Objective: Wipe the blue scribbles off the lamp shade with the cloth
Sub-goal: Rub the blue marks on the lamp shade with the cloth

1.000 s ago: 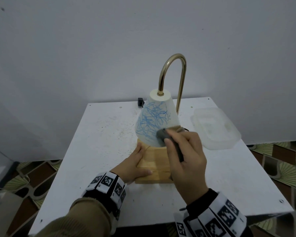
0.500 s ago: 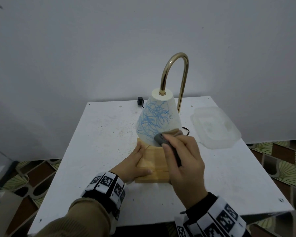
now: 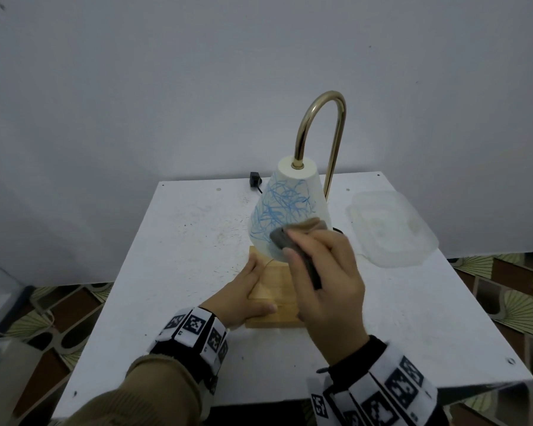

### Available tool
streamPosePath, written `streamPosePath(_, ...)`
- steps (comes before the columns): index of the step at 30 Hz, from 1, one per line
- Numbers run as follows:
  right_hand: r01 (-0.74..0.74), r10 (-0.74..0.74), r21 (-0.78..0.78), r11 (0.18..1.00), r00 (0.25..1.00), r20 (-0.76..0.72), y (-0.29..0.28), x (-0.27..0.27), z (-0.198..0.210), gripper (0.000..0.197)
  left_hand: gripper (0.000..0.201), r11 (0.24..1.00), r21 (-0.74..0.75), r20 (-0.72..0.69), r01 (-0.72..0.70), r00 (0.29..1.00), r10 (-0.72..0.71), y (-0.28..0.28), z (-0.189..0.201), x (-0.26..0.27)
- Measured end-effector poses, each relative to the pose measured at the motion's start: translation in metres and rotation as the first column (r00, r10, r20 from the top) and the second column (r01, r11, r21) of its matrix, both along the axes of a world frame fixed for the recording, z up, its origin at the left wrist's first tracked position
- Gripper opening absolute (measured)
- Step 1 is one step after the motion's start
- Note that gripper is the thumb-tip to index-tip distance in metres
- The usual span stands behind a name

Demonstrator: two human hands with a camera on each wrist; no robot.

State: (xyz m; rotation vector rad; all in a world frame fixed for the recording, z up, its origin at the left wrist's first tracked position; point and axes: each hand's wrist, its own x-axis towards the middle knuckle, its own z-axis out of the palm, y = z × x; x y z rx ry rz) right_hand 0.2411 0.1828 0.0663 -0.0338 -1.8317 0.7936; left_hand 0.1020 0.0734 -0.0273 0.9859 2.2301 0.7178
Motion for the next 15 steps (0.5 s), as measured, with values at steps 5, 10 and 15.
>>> streamPosePath(5,0.084,-0.085,0.013,0.996,0.996,0.021,0.02,0.008,-0.009,0.02,0.105,1.0,-0.016,0.007,-0.002,1.0,0.003,0.0,0.0,0.001)
streamPosePath(10,0.128,-0.135,-0.13,0.983,0.99,-0.041,0.025,-0.008,0.017,0.018,0.105,1.0,-0.012,0.036,0.004,0.999,-0.003,0.0,0.0,0.001)
streamPosePath(15,0.056,-0.061,-0.084,0.995,0.996,-0.063,0.015,-0.011,0.026,0.015,0.108,1.0,0.004,0.032,0.003,0.999,-0.003,0.0,-0.002,-0.001)
